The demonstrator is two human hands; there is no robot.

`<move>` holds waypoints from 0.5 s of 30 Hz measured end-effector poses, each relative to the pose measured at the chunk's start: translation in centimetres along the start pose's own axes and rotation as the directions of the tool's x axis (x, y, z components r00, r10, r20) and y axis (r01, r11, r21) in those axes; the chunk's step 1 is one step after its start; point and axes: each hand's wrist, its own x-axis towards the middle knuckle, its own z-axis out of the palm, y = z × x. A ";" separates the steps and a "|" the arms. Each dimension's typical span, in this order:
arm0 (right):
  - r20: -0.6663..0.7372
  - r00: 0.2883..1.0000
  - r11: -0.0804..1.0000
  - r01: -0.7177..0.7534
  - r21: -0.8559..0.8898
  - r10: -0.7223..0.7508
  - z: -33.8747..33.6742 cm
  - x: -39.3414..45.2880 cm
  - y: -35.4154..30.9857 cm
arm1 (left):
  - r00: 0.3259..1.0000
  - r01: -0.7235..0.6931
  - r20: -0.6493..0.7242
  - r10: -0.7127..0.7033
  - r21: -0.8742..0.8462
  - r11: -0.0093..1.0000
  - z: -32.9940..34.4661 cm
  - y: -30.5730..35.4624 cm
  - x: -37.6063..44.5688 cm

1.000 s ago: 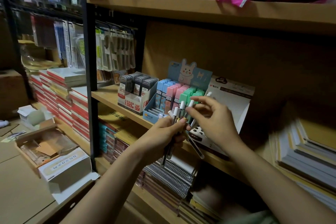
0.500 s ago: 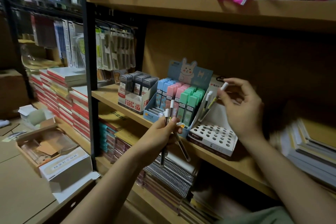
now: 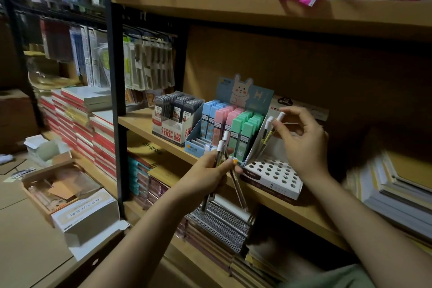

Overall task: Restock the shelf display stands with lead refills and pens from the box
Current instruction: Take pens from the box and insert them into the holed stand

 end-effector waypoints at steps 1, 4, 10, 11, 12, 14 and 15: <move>-0.001 1.000 1.000 -0.005 -0.010 0.005 0.2 0.0 0.0 | 1.000 -0.013 -0.003 0.013 0.021 1.000 0.0 0.0 0.0; 0.012 1.000 1.000 -0.006 -0.027 0.006 0.3 0.2 0.2 | 0.997 -0.042 -0.070 0.044 0.028 0.999 0.0 -0.1 0.0; 0.037 0.999 0.993 0.023 -0.112 -0.019 0.8 0.6 0.3 | 0.992 0.022 -0.127 -0.018 0.038 0.999 -0.3 -0.3 0.2; 0.032 0.999 0.992 0.017 -0.124 -0.013 0.9 0.7 0.3 | 0.992 0.028 -0.122 -0.022 0.049 0.998 -0.2 -0.3 0.1; 0.027 1.000 0.990 0.015 -0.138 -0.011 1.1 0.8 0.3 | 0.993 0.025 -0.121 -0.018 0.061 0.998 -0.2 -0.4 0.1; 0.023 0.999 0.982 0.037 -0.184 -0.034 1.4 0.7 0.3 | 0.991 0.004 -0.134 0.008 0.087 0.996 -0.1 -0.4 -0.1; 0.030 0.998 0.975 0.055 -0.217 -0.050 1.5 0.5 0.3 | 0.989 -0.011 -0.143 0.024 0.094 0.996 -0.1 -0.4 -0.1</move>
